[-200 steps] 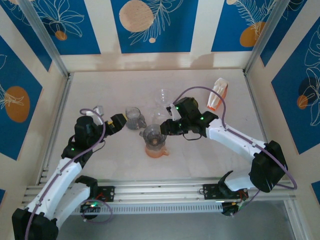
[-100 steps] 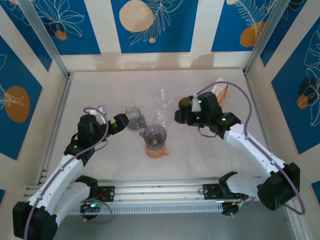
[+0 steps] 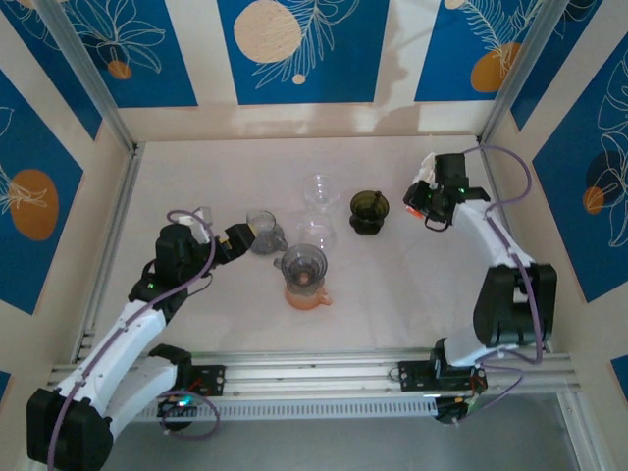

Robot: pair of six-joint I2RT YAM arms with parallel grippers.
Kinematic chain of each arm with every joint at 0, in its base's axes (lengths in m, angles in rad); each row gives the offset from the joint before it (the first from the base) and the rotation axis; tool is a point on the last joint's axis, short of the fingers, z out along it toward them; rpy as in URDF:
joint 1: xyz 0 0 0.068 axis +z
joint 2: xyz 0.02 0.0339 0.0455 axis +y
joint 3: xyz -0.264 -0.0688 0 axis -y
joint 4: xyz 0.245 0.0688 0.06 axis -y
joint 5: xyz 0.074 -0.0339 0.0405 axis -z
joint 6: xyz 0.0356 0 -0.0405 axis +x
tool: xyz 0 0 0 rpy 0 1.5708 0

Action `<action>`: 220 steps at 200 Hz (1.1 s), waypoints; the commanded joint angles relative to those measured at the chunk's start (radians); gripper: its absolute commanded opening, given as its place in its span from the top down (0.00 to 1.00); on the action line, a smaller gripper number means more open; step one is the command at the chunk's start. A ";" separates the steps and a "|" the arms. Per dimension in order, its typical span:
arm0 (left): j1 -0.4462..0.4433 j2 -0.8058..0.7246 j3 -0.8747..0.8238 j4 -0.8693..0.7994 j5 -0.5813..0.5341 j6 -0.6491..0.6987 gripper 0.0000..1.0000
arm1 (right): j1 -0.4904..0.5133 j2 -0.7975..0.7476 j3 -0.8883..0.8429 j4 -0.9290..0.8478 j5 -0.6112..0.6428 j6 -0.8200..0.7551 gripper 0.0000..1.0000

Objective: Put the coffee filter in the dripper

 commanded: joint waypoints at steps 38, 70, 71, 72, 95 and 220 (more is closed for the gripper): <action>-0.008 0.018 -0.012 0.023 -0.001 0.027 0.00 | -0.069 0.147 0.081 0.049 0.092 -0.043 0.58; -0.008 0.042 -0.013 0.040 0.001 0.026 0.00 | -0.092 0.187 0.092 0.093 0.060 -0.089 0.58; -0.008 0.043 -0.013 0.041 0.001 0.025 0.00 | -0.092 0.187 0.091 0.094 0.060 -0.090 0.58; -0.009 0.043 -0.014 0.042 0.001 0.025 0.00 | -0.091 0.188 0.092 0.096 0.061 -0.091 0.58; -0.007 0.052 -0.018 0.056 -0.001 0.020 0.00 | -0.099 0.199 0.094 0.120 0.057 -0.110 0.58; -0.008 0.075 -0.008 0.055 -0.007 0.018 0.00 | -0.109 0.310 0.168 0.109 0.092 -0.218 0.78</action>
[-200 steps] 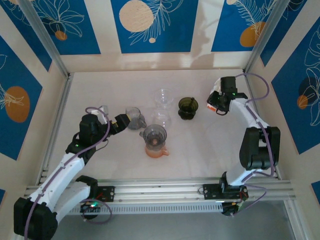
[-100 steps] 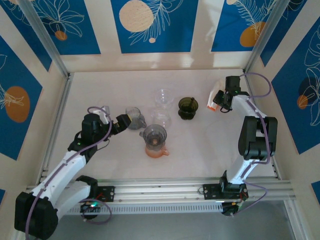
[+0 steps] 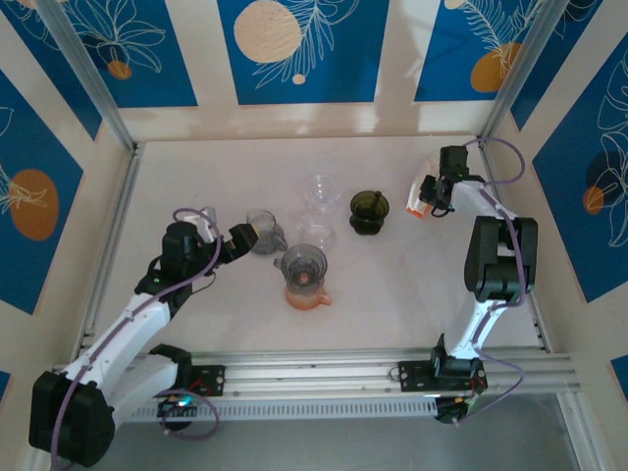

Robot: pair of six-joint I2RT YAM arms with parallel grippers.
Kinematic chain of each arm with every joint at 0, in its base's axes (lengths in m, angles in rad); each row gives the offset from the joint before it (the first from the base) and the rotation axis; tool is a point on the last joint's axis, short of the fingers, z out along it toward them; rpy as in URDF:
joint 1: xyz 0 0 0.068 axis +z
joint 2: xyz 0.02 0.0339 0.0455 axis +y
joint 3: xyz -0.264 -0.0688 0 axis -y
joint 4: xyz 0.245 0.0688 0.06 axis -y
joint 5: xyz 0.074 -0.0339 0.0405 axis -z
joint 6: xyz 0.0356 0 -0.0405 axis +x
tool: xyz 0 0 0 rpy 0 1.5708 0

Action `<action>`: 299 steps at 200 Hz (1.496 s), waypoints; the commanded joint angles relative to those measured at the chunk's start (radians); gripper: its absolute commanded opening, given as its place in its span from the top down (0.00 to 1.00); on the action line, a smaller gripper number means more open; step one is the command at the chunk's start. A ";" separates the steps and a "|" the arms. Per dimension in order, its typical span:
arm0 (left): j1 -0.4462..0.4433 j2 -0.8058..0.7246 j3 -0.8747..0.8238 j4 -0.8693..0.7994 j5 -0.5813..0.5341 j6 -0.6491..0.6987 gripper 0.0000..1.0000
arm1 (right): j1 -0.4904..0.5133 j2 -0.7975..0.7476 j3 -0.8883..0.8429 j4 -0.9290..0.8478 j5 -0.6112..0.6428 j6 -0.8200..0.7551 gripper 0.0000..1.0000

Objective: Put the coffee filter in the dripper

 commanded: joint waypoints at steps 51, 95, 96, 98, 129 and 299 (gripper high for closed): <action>-0.006 0.001 0.004 0.012 -0.012 0.014 0.00 | -0.005 0.025 0.024 0.025 0.039 -0.111 0.90; -0.006 0.010 0.006 0.018 -0.012 0.016 0.00 | 0.036 0.012 -0.014 0.088 0.073 -0.211 0.97; -0.006 0.010 0.005 0.018 -0.012 0.016 0.00 | 0.038 0.011 -0.017 0.090 0.074 -0.214 0.97; -0.006 0.011 0.005 0.019 -0.012 0.016 0.00 | 0.041 0.011 -0.019 0.094 0.077 -0.220 0.98; -0.007 0.012 0.006 0.021 -0.009 0.018 0.00 | 0.078 -0.012 -0.064 0.155 0.092 -0.302 0.99; -0.007 0.011 0.004 0.036 0.007 0.006 0.00 | 0.106 -0.078 -0.113 0.169 0.000 -0.302 1.00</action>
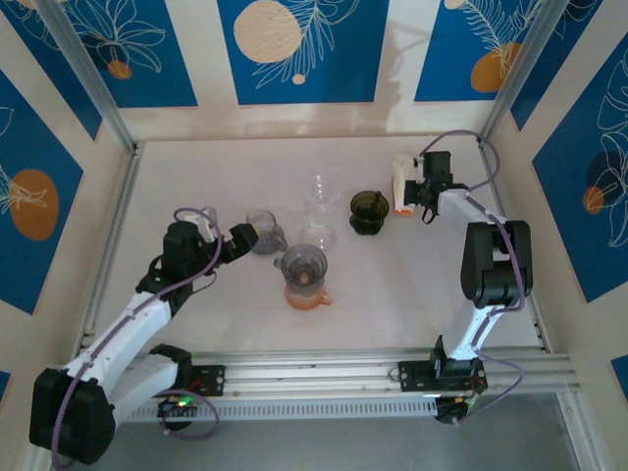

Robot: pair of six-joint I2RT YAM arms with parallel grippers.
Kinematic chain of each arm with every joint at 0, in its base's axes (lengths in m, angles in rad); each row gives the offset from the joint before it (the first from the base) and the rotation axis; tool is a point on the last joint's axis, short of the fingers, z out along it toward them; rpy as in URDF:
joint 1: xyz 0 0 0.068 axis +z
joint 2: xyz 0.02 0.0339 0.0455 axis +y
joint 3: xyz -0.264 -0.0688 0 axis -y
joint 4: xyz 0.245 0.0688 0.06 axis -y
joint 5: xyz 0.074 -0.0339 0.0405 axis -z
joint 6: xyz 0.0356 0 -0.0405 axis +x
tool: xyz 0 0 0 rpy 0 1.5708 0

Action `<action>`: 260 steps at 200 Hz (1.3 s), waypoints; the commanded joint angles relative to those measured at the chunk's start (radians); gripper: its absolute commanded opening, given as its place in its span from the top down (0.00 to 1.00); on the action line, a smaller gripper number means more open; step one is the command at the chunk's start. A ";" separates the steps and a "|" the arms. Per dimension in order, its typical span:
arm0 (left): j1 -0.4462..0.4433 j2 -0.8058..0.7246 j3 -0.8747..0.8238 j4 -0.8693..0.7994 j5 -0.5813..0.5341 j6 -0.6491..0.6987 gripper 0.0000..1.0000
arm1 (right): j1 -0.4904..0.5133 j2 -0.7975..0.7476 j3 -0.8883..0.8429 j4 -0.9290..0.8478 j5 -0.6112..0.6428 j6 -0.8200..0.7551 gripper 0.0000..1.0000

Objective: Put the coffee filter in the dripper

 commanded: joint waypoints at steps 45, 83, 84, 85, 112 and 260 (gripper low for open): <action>-0.007 -0.009 0.005 0.026 0.006 0.006 0.00 | 0.008 -0.024 -0.028 -0.022 -0.039 0.008 1.00; -0.007 -0.007 0.005 0.028 0.008 0.004 0.00 | 0.009 -0.011 -0.034 -0.024 -0.037 0.017 0.93; -0.007 -0.007 0.004 0.029 0.008 0.005 0.00 | 0.009 -0.011 -0.034 -0.024 -0.036 0.017 0.93; -0.007 -0.007 0.004 0.028 0.008 0.005 0.00 | 0.008 -0.010 -0.034 -0.024 -0.036 0.018 0.92; -0.007 -0.009 0.007 0.029 0.008 0.001 0.00 | 0.007 -0.035 -0.040 -0.028 -0.032 0.036 0.78; -0.008 -0.008 -0.010 0.043 0.011 -0.014 0.00 | 0.117 -0.084 0.177 -0.262 -0.013 0.338 0.70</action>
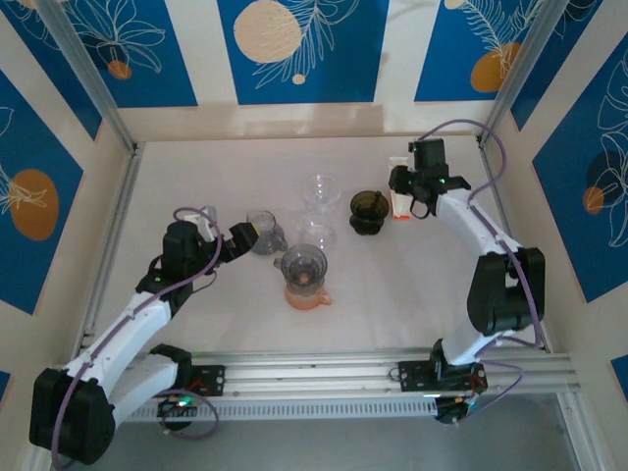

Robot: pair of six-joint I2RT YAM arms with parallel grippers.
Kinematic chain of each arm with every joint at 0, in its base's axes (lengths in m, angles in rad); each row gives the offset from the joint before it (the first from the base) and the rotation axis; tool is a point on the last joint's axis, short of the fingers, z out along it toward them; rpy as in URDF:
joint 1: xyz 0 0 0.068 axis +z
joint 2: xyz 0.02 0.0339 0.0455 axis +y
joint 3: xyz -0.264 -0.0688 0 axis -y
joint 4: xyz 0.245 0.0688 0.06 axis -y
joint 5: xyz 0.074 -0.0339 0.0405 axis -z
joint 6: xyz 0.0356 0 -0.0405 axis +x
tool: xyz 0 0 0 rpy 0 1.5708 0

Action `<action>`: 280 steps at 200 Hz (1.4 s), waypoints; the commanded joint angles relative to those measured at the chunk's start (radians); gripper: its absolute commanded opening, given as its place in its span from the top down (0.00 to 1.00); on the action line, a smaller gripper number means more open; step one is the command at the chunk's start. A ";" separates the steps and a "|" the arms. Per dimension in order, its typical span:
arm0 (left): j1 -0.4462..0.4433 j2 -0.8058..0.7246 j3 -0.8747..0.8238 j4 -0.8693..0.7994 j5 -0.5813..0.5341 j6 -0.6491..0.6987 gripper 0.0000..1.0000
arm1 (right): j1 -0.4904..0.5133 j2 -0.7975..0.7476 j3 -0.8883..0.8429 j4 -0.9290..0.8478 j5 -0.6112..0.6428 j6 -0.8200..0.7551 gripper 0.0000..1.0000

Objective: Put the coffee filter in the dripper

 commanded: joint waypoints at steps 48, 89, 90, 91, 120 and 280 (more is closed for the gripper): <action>-0.007 -0.001 -0.004 0.018 0.009 -0.003 0.00 | 0.009 0.199 0.237 -0.208 0.109 0.073 0.77; -0.007 0.004 -0.007 0.023 0.006 -0.003 0.00 | -0.005 0.229 0.266 -0.245 0.162 0.141 0.79; -0.008 0.004 -0.006 0.023 0.006 -0.003 0.00 | -0.005 0.230 0.267 -0.246 0.162 0.142 0.79; -0.007 0.004 -0.007 0.024 0.006 -0.003 0.00 | -0.006 0.232 0.267 -0.246 0.163 0.144 0.79; -0.007 0.014 -0.005 0.028 0.009 -0.004 0.00 | -0.012 0.256 0.291 -0.259 0.174 0.178 0.79; -0.007 0.021 -0.009 0.030 0.009 0.000 0.00 | -0.015 0.330 0.361 -0.266 0.216 0.254 0.75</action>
